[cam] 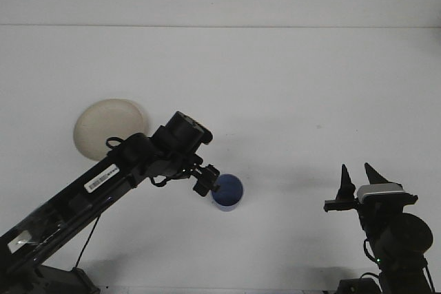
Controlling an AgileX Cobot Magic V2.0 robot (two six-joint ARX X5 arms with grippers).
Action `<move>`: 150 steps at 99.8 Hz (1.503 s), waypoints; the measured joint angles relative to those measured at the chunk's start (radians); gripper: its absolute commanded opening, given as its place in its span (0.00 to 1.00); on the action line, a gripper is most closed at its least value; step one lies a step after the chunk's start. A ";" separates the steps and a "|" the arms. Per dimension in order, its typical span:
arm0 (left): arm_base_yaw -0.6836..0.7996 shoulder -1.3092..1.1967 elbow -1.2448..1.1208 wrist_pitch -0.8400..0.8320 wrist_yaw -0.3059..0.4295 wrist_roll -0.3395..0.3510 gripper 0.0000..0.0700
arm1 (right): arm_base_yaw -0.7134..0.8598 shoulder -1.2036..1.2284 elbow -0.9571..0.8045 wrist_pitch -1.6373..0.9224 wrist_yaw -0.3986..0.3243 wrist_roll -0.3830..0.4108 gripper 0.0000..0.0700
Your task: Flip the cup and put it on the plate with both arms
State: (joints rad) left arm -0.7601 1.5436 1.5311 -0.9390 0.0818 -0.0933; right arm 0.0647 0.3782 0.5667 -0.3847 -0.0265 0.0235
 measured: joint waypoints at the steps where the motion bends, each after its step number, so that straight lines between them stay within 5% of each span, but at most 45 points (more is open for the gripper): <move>1: -0.003 0.007 0.003 0.000 0.000 0.000 0.62 | 0.000 0.000 0.000 0.000 0.000 0.000 0.49; 72: -0.054 0.291 0.016 0.019 -0.005 0.002 0.59 | 0.000 0.000 0.000 0.000 0.000 0.000 0.49; 78: -0.055 0.300 0.016 0.019 -0.005 0.002 0.52 | 0.000 0.000 0.000 0.000 0.000 0.000 0.49; 97: -0.063 0.306 0.016 0.019 -0.005 0.005 0.00 | 0.000 0.000 0.000 0.000 0.000 0.000 0.49; 136: -0.062 0.309 0.085 -0.082 -0.012 0.024 0.01 | 0.000 0.000 0.000 0.000 0.000 0.000 0.49; 150: -0.021 0.307 0.180 -0.151 -0.087 0.033 0.01 | 0.000 0.000 0.000 0.000 0.000 0.000 0.49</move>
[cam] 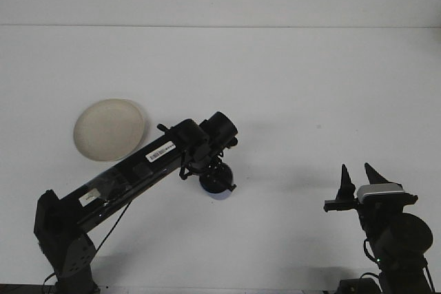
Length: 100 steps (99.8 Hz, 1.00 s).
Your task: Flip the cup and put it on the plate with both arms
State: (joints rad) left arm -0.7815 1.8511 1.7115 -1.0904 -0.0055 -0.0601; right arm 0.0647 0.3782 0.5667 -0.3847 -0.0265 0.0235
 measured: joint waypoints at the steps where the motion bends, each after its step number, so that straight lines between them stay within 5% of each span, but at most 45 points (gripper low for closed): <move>1: 0.005 -0.002 0.005 -0.003 -0.006 0.001 0.01 | 0.000 0.000 0.000 0.000 0.000 0.000 0.49; 40: 0.358 -0.126 0.046 -0.029 -0.123 0.016 0.01 | 0.000 0.000 0.000 0.000 0.000 0.000 0.49; 66: 0.629 -0.107 0.046 0.021 -0.128 0.016 0.01 | 0.000 0.000 0.000 -0.003 0.000 0.000 0.49; 100: 0.792 -0.019 0.046 0.051 -0.128 0.016 0.02 | 0.000 0.000 0.000 -0.006 0.000 0.000 0.49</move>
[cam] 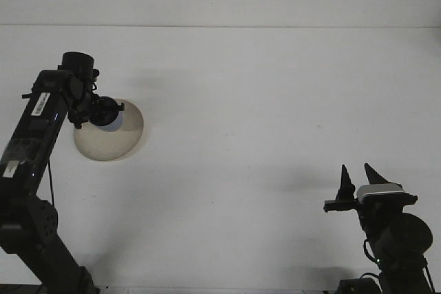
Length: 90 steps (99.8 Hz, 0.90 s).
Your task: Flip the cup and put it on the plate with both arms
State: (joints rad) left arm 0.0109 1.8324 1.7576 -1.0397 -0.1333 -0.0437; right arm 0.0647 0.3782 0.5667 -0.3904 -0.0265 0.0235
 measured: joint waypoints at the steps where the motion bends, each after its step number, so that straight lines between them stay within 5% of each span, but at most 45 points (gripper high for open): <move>1: 0.003 0.005 0.000 0.000 0.000 0.000 0.02 | 0.000 0.000 0.000 0.000 0.000 0.000 0.49; 42: 0.052 0.109 0.000 0.018 0.010 0.000 0.03 | 0.000 0.000 0.000 0.000 0.000 0.000 0.49; 67: 0.060 0.113 0.000 0.022 0.028 0.000 0.37 | 0.000 0.000 0.000 0.000 0.000 0.000 0.49; 90: 0.060 0.113 0.000 0.033 0.028 0.000 0.38 | 0.000 0.000 0.000 0.000 0.000 0.000 0.49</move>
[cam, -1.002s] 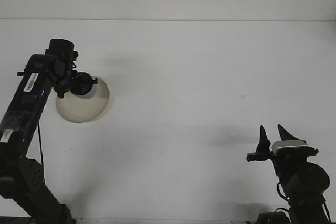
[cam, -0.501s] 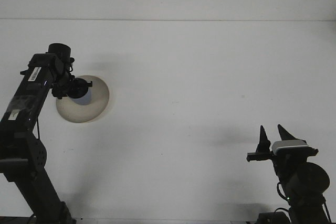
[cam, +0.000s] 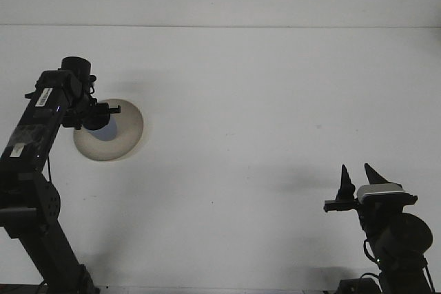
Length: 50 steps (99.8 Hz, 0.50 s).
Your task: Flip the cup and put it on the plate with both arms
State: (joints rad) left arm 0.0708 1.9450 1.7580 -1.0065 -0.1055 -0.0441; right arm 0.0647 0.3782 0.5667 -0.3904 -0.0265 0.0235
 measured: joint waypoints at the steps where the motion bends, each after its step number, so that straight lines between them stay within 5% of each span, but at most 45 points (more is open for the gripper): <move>1: 0.000 0.000 0.001 0.000 0.000 0.000 0.38 | 0.000 0.000 0.000 0.000 0.000 0.000 0.49; 50: 0.000 -0.215 0.042 -0.014 0.000 -0.010 0.38 | 0.000 0.000 0.000 0.000 0.000 0.000 0.49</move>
State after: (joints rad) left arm 0.0708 1.7302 1.8004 -1.0206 -0.1055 -0.0540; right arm 0.0647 0.3782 0.5667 -0.3908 -0.0265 0.0235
